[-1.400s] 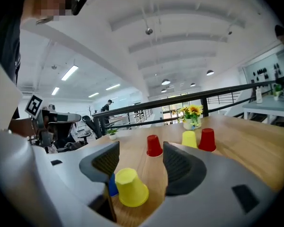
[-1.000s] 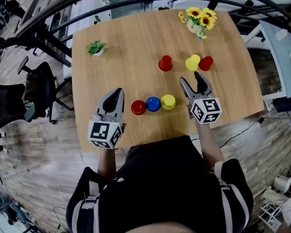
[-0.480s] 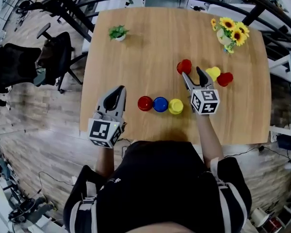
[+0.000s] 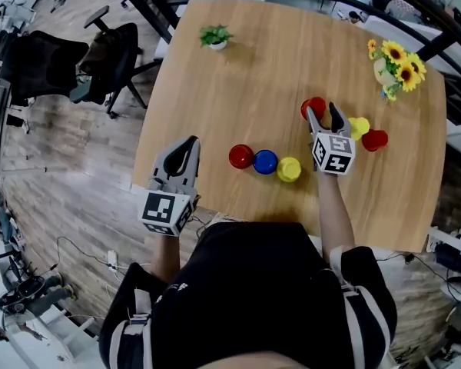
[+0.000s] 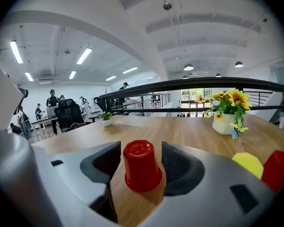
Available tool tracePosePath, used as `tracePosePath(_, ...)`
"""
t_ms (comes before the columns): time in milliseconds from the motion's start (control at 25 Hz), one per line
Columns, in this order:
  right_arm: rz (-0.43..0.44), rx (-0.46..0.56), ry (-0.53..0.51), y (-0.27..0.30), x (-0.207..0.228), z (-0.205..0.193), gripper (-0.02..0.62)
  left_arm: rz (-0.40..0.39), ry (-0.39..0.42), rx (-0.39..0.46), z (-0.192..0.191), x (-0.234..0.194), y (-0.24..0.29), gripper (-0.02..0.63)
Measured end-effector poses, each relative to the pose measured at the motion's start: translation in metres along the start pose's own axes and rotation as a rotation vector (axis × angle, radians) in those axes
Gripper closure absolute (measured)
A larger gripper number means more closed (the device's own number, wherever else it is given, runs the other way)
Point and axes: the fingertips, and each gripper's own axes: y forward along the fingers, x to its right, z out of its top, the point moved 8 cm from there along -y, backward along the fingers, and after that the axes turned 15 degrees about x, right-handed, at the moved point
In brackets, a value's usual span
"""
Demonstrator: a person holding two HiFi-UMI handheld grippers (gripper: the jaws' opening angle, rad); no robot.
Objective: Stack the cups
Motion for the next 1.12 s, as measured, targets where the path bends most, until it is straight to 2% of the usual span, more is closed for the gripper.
tracePosePath(200, 0.01, -0.012, -0.005, 0.003, 0.003, -0.005, 0.378, 0.026, 0.02, -0.013, -0.003, 0.003, -0.011, 0.592)
tracePosePath(480, 0.029, -0.004, -0.027, -0.007, -0.001, 0.003, 0.385, 0.032, 0.005, -0.009, -0.006, 0.005, -0.016, 0.592)
tracePosePath(760, 0.08, 0.049, -0.02, -0.036, -0.021, 0.035, 0.385, -0.061, 0.002, 0.034, -0.002, 0.011, 0.002, 0.592)
tracePosePath(1120, 0.223, 0.056, 0.008, -0.073, -0.083, 0.056, 0.385, -0.145, -0.023, 0.072, -0.003, 0.008, 0.019, 0.592)
